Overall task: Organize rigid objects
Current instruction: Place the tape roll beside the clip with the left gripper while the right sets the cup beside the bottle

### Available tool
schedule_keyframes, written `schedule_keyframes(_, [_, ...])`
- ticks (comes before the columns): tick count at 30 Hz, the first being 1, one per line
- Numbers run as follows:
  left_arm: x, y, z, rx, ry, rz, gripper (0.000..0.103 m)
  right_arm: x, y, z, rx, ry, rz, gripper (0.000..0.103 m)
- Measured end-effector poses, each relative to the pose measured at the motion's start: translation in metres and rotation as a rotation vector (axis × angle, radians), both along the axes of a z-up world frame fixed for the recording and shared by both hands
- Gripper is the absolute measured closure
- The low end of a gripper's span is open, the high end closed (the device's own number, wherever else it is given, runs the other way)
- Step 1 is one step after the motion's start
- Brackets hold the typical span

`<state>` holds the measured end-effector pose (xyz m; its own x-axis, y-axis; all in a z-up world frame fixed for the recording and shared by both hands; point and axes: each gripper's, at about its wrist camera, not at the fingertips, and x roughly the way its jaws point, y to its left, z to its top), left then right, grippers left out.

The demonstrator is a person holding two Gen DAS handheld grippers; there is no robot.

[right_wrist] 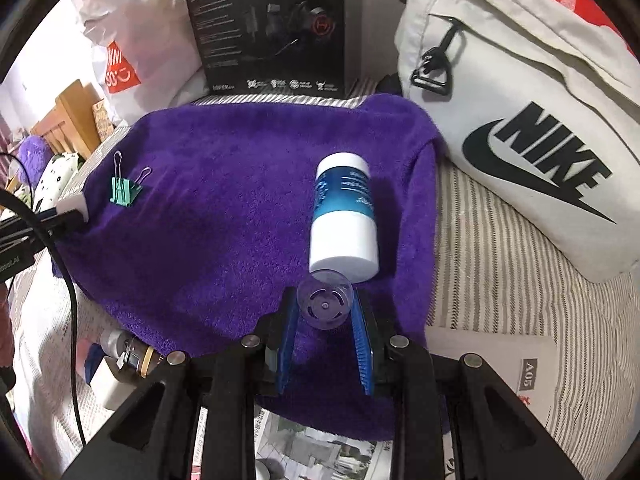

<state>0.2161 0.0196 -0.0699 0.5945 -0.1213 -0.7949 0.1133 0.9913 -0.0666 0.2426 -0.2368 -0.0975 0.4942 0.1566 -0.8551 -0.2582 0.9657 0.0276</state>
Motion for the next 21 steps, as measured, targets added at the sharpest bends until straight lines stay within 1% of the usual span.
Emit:
schedule_keyframes(10, [0.018, -0.003, -0.015, 0.017, 0.034, 0.003, 0.075, 0.001, 0.005, -0.004, -0.008, -0.002, 0.019, 0.076])
schedule_keyframes(21, [0.025, -0.009, -0.026, 0.044, 0.058, -0.007, 0.075, 0.001, 0.004, -0.004, -0.002, -0.007, 0.030, 0.076])
